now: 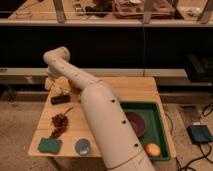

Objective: Place banana in paper cup

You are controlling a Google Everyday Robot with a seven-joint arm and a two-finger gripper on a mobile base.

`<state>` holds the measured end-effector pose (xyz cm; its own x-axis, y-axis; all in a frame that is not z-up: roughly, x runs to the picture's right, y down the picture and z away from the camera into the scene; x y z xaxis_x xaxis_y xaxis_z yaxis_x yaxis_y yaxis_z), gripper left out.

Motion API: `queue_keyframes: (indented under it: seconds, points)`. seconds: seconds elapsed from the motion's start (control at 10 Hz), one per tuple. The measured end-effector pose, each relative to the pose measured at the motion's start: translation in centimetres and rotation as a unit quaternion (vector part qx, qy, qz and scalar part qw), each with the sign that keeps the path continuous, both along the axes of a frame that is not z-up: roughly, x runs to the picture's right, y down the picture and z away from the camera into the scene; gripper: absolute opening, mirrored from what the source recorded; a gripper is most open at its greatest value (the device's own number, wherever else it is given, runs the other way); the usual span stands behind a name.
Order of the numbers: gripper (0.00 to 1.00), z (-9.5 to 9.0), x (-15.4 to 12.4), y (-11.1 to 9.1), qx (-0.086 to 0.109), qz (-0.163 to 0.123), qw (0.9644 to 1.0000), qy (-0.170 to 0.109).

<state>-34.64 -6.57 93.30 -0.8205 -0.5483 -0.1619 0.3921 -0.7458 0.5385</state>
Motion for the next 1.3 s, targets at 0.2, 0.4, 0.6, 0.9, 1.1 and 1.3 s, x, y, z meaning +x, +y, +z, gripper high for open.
queue_keyframes:
  seconds: [0.2, 0.4, 0.6, 0.9, 1.1, 1.3]
  points:
    - [0.8, 0.9, -2.0, 1.1, 0.004, -0.002, 0.9997, -0.023]
    - [0.8, 1.5, -2.1, 1.2, 0.021, 0.003, 0.9992, -0.033]
    - [0.8, 2.6, -1.8, 1.3, 0.034, 0.007, 0.999, -0.029]
    - [0.8, 5.6, -0.9, 1.1, 0.041, 0.01, 0.9991, -0.009]
    - [0.8, 7.2, 0.0, 0.9, 0.038, 0.017, 0.9991, 0.001]
    - [0.8, 9.2, 0.6, 1.7, 0.032, 0.025, 0.9992, 0.003]
